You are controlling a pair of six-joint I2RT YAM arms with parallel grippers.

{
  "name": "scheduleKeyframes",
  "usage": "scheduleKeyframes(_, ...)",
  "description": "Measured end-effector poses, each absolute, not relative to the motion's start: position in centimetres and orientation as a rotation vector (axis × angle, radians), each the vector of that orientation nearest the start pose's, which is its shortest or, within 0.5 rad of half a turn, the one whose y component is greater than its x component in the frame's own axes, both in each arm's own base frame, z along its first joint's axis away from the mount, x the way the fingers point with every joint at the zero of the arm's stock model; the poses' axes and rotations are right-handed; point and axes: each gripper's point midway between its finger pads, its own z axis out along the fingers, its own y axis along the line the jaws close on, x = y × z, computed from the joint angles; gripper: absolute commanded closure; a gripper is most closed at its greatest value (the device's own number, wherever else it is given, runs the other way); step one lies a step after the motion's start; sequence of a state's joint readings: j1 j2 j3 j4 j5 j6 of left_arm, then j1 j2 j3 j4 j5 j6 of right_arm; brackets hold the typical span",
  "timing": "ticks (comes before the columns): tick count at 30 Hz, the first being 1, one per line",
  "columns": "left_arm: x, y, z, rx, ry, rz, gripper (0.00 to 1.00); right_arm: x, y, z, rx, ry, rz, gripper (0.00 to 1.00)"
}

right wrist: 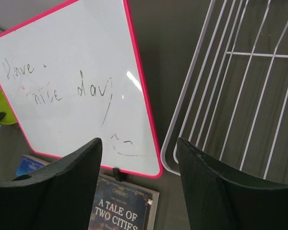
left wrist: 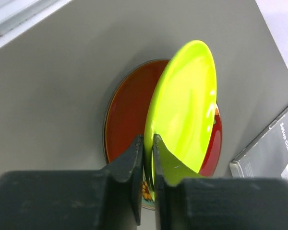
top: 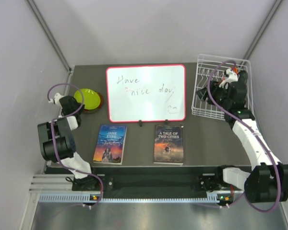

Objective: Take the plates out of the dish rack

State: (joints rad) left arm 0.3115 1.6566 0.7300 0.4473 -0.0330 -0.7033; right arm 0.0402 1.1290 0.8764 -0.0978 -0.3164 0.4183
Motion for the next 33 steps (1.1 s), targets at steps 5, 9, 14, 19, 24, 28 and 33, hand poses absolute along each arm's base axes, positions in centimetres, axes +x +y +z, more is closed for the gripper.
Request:
scheduleKeyframes(5,42.7,11.2,5.3,-1.027,1.847,-0.214,0.59,36.7,7.9,22.9,0.164,1.95,0.592,0.36)
scheduleKeyframes(9,42.7,10.5,4.7,-1.015,1.876,-0.244,0.57,36.9,7.4,22.5,0.172,1.959,0.577,0.36)
scheduleKeyframes(14,42.8,10.1,4.9,-1.004,1.881,-0.27,0.47,37.4,5.6,22.2,0.214,1.959,0.531,0.35)
scheduleKeyframes(19,42.5,9.6,5.9,-0.999,1.898,-0.295,0.34,38.2,3.4,22.8,0.26,1.948,0.44,0.35)
scheduleKeyframes(24,42.2,9.5,7.6,-0.993,1.918,-0.285,0.14,39.3,0.9,24.5,0.303,1.911,0.335,0.35)
scheduleKeyframes(28,42.3,9.4,10.0,-0.979,1.916,-0.28,0.14,40.2,-0.7,25.1,0.338,1.897,0.268,0.35)
scheduleKeyframes(33,42.1,8.7,13.9,-0.93,1.882,-0.299,0.14,41.8,-3.0,25.2,0.378,1.902,0.157,0.35)
